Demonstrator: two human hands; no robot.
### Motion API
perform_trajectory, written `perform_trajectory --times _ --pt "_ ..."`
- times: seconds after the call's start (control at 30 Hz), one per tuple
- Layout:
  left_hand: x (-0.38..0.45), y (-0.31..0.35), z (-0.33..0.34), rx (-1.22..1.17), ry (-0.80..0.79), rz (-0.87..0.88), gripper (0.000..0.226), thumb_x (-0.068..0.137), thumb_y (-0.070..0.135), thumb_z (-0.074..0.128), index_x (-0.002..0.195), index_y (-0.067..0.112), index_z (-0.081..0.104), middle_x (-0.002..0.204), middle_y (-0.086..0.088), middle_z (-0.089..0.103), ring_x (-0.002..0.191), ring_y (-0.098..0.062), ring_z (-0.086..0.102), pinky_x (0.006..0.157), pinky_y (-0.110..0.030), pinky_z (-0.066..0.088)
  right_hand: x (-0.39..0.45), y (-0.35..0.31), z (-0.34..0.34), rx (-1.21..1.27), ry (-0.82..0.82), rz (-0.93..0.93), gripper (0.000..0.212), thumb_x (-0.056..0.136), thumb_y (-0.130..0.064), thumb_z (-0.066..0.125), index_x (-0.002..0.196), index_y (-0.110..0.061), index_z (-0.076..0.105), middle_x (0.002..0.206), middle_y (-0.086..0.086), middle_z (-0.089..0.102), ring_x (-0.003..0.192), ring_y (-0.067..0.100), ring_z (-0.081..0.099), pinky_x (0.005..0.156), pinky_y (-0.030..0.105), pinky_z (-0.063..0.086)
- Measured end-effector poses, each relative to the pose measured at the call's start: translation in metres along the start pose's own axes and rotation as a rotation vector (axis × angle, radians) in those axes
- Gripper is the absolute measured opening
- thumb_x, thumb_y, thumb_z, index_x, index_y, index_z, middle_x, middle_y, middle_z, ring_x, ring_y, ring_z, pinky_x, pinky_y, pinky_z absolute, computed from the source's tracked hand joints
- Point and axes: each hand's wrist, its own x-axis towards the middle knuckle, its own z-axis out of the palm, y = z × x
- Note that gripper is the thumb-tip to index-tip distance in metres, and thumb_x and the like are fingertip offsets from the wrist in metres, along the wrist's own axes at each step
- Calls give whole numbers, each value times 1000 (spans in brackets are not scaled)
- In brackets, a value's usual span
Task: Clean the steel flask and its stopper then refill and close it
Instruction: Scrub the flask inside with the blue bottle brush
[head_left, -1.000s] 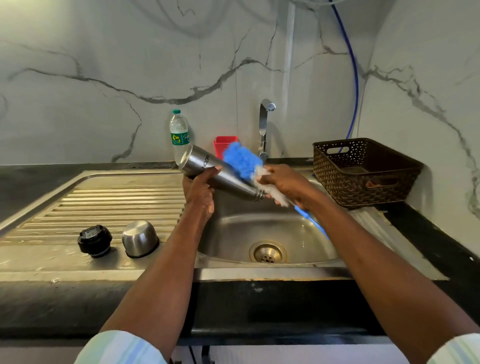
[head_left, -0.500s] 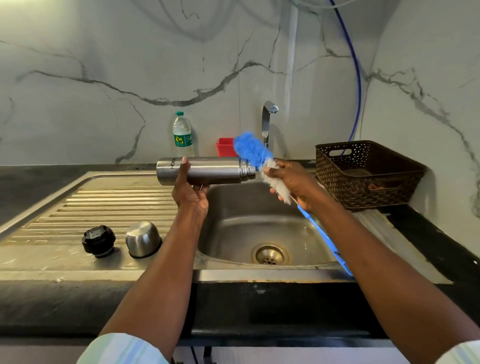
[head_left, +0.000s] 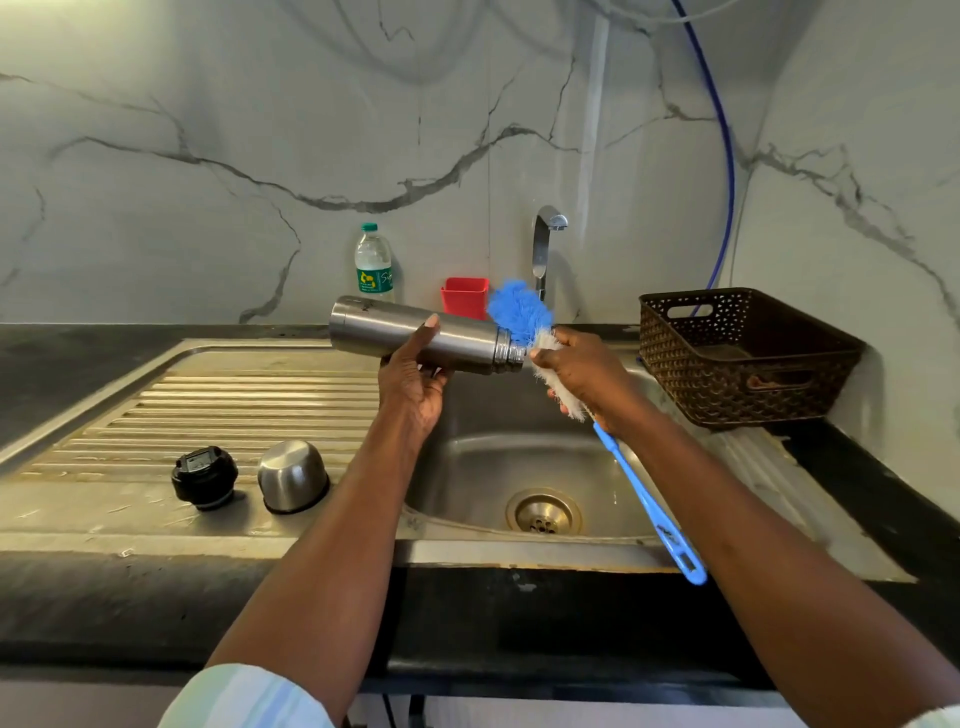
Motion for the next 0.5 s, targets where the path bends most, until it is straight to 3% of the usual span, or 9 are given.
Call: perform_trajectory --times 0.1,0.17,0.23,0.33,0.5 --pt "-1 -4 3 -19 84 54 73 72 1 83 133 13 44 120 -14 65 105 -30 66 64 -42 61 2 3 5 -479 32 -175 27 90 -19 57 115 -11 63 103 15 68 84 30 63 67 32 46" --pt "-2 -6 3 -45 151 79 76 70 2 85 132 14 43 117 -13 66 98 -28 67 59 -41 61 -1 3 13 -676 16 -241 39 91 -23 56 129 -17 56 120 18 61 103 36 59 76 33 41" --pt "-1 -5 0 -72 205 82 78 67 5 87 133 11 45 117 -15 66 96 -30 68 54 -38 60 -6 3 22 -785 9 -283 49 93 -28 54 141 -23 45 125 19 53 104 36 58 77 32 39" --pt "-1 -4 -4 -68 238 71 80 65 9 89 132 8 47 119 -17 65 99 -31 67 51 -34 58 -6 1 29 -837 25 -322 51 97 -29 49 146 -24 36 128 20 45 103 39 57 80 35 41" --pt "-6 -7 8 -8 191 118 78 67 0 85 132 11 44 119 -16 65 101 -29 67 63 -39 62 11 -2 24 -758 50 -239 40 93 -22 51 133 -18 50 127 21 54 104 39 57 75 32 37"
